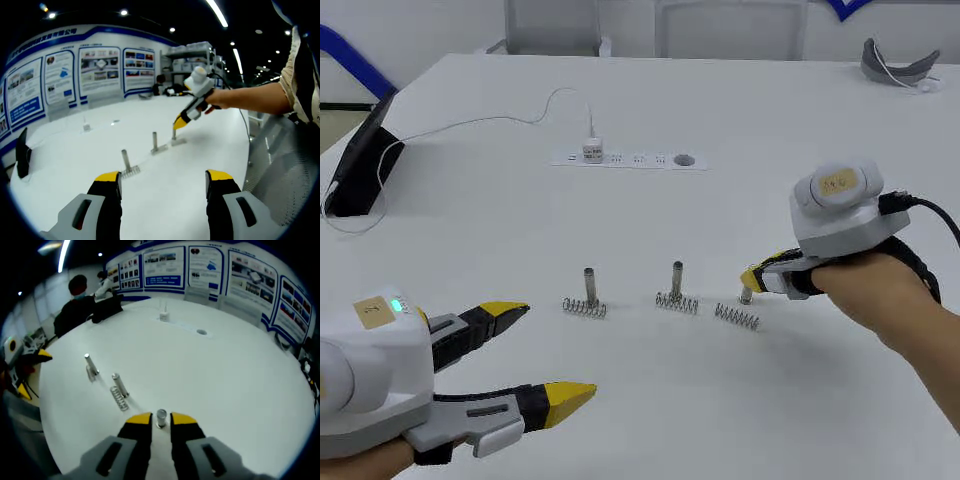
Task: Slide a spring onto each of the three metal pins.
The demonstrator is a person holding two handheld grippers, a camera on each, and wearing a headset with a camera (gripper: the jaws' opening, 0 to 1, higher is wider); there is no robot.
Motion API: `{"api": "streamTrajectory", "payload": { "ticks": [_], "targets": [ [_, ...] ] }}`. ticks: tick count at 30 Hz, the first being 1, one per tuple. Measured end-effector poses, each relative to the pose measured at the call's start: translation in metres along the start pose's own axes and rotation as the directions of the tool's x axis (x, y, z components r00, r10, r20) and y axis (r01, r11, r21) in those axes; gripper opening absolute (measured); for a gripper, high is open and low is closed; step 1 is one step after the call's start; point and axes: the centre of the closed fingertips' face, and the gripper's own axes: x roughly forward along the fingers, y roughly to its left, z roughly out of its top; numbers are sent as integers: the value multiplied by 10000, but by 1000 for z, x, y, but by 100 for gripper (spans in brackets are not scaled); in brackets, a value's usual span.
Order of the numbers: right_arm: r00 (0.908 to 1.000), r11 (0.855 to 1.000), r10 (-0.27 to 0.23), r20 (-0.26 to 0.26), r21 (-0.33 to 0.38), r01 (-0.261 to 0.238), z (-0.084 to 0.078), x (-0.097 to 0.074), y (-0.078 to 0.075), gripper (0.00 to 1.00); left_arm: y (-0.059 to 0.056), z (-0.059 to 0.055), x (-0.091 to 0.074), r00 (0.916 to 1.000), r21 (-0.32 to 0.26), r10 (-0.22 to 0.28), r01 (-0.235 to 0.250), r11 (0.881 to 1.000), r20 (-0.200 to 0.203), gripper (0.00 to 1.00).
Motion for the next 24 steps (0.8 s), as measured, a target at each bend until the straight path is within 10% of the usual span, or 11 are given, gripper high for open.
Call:
{"api": "streamTrajectory", "payload": {
  "ticks": [24],
  "targets": [
    [9914, 9842, 1274, -287, -1205, -1300, -27, -10, 14, 16, 4, 3, 6, 9998, 58, -175, 175, 9998, 37, 69]
  ]
}}
